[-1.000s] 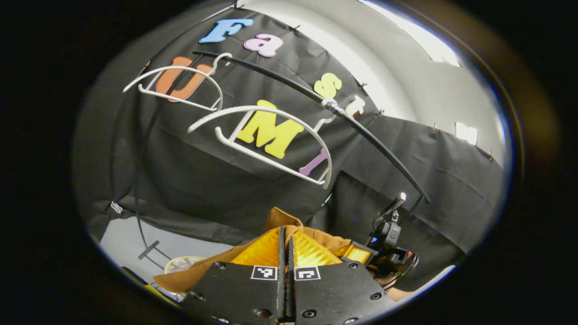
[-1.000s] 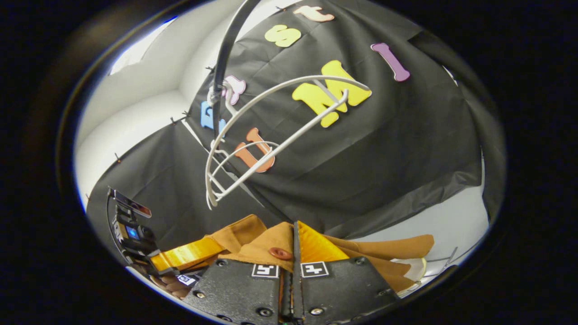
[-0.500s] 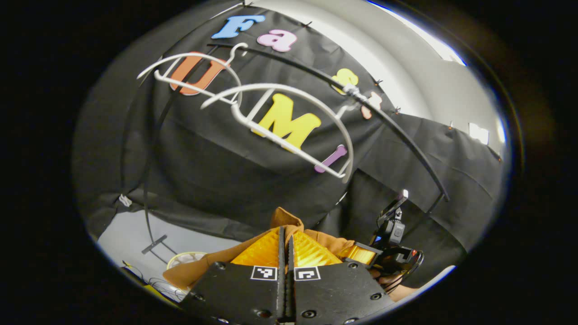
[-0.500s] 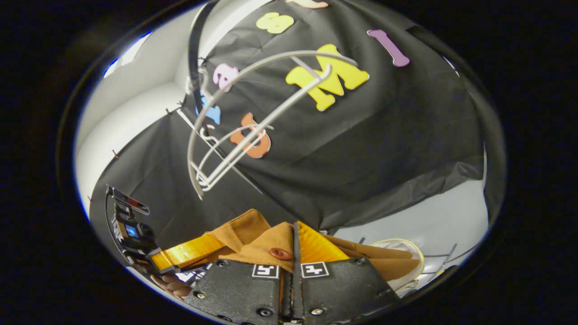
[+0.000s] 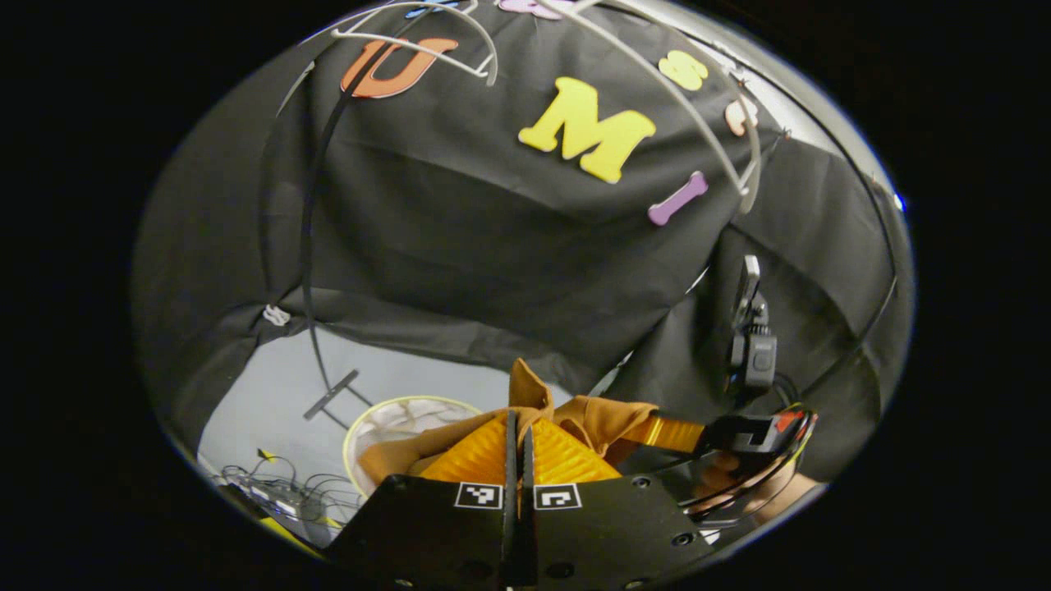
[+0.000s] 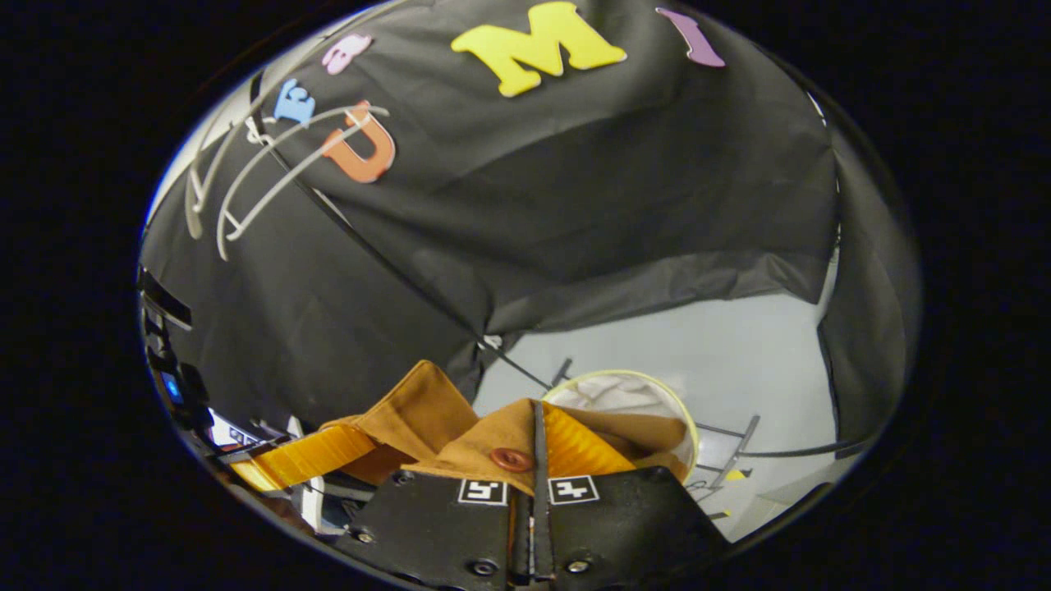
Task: Grasp the clothes on the hanger with both hands and then place them into the laundry hamper below.
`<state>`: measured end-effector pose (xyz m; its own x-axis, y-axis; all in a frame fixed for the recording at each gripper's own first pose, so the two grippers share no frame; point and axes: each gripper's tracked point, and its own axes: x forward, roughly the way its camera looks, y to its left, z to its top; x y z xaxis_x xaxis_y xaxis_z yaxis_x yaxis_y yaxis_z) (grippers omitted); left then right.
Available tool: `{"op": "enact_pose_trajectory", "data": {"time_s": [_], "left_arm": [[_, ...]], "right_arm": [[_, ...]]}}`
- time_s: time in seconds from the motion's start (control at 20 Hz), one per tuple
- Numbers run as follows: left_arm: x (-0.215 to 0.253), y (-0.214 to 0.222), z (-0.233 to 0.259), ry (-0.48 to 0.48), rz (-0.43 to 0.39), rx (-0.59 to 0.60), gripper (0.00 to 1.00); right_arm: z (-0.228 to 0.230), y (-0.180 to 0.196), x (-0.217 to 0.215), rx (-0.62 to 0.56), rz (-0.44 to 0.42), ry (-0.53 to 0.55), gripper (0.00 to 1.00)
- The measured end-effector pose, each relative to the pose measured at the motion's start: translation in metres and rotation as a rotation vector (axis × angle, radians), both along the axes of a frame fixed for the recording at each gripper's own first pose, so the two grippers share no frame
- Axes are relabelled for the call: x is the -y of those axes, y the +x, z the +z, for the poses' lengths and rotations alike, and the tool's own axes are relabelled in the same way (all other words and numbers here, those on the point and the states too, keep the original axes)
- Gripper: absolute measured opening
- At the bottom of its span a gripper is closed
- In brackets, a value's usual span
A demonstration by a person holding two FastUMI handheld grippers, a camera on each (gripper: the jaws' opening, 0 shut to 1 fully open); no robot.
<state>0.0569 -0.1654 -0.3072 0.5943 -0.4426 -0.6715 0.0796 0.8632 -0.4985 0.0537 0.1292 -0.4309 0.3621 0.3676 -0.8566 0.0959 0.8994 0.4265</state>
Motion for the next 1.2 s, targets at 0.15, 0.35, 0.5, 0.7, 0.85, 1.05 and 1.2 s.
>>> {"op": "enact_pose_trajectory", "data": {"time_s": [0.15, 0.35, 0.5, 0.7, 0.85, 1.05, 1.2], "left_arm": [[-0.004, -0.009, -0.030, 0.082, -0.021, -0.075, 0.00], [-0.019, -0.013, -0.057, 0.188, -0.015, -0.148, 0.01], [-0.023, -0.018, -0.071, 0.223, -0.017, -0.209, 0.14], [-0.028, -0.037, -0.087, 0.226, -0.016, -0.274, 0.51], [-0.039, -0.053, -0.087, 0.249, -0.008, -0.297, 0.95], [-0.055, -0.063, -0.086, 0.347, -0.060, -0.266, 1.00], [-0.061, -0.063, -0.069, 0.402, -0.072, -0.208, 0.97]], "right_arm": [[-0.034, -0.003, -0.004, -0.105, 0.044, -0.062, 0.06], [-0.037, -0.020, -0.009, -0.138, 0.089, -0.103, 0.26], [-0.040, -0.023, 0.001, -0.128, 0.087, -0.153, 0.44], [-0.027, -0.033, 0.029, -0.087, 0.040, -0.230, 0.63], [-0.010, -0.046, 0.046, -0.042, -0.025, -0.296, 0.64], [0.020, -0.072, 0.073, 0.023, -0.112, -0.400, 0.67], [0.050, -0.082, 0.092, 0.096, -0.139, -0.492, 0.64]]}}
